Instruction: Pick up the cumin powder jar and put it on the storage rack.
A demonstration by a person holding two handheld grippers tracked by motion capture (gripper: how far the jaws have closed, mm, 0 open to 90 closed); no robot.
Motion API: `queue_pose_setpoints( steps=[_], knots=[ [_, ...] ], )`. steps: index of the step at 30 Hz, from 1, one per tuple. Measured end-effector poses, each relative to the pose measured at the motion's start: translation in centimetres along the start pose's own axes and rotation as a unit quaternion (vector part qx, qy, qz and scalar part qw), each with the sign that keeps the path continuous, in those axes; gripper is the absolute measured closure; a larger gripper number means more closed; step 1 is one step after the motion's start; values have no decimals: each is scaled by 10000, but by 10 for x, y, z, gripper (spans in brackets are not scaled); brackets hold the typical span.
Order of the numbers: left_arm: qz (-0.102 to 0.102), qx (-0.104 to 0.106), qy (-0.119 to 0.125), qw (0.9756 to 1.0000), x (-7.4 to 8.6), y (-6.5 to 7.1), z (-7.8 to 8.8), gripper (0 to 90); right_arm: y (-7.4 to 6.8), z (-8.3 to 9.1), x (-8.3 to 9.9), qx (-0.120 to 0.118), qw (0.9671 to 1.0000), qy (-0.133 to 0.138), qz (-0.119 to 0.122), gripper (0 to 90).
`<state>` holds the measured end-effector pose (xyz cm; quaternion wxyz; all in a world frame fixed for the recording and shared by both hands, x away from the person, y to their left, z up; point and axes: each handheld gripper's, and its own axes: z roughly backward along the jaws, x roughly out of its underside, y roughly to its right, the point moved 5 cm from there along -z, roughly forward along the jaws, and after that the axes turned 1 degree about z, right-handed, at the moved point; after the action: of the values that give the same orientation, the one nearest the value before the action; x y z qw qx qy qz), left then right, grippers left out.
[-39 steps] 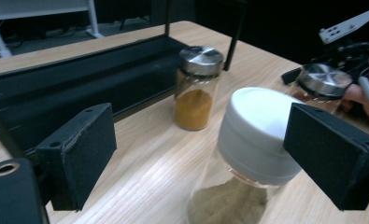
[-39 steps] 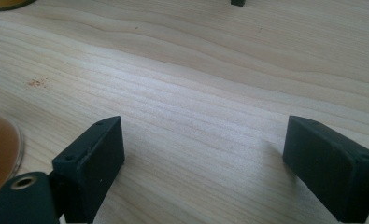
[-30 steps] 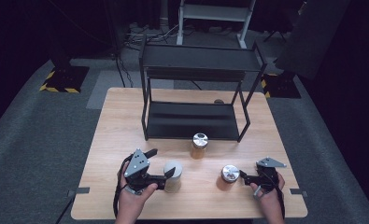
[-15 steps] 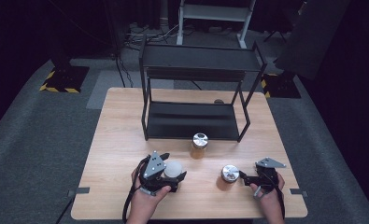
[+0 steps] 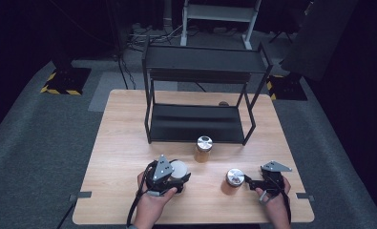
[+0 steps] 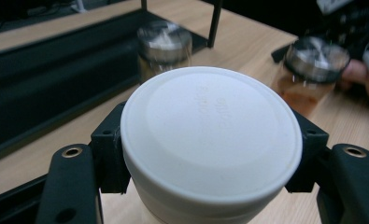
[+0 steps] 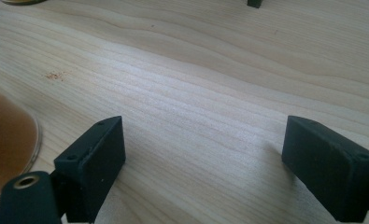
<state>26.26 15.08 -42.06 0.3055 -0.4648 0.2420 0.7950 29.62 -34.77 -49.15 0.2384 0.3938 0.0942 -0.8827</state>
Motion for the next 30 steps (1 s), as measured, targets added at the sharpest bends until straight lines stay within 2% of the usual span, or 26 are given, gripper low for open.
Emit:
queue_pose_setpoints(
  steps=[4,10,18,25,30],
  knots=[
    [83,-30,75,9999,-26,-10,0,332,0,0,0,-25,10000,-1,14,132],
    [20,-166,129,9998,-64,-26,-7,331,0,0,0,-45,10000,2,39,133],
    [-29,-334,83,9994,-103,-51,-34,331,0,0,0,-42,10000,8,42,132],
    [-5,-663,-21,9978,-122,-72,-62,331,0,0,0,-55,10000,3,44,132],
    [206,-866,-269,9957,-120,-86,-86,331,1,0,0,-73,9999,8,70,132]
  ],
)
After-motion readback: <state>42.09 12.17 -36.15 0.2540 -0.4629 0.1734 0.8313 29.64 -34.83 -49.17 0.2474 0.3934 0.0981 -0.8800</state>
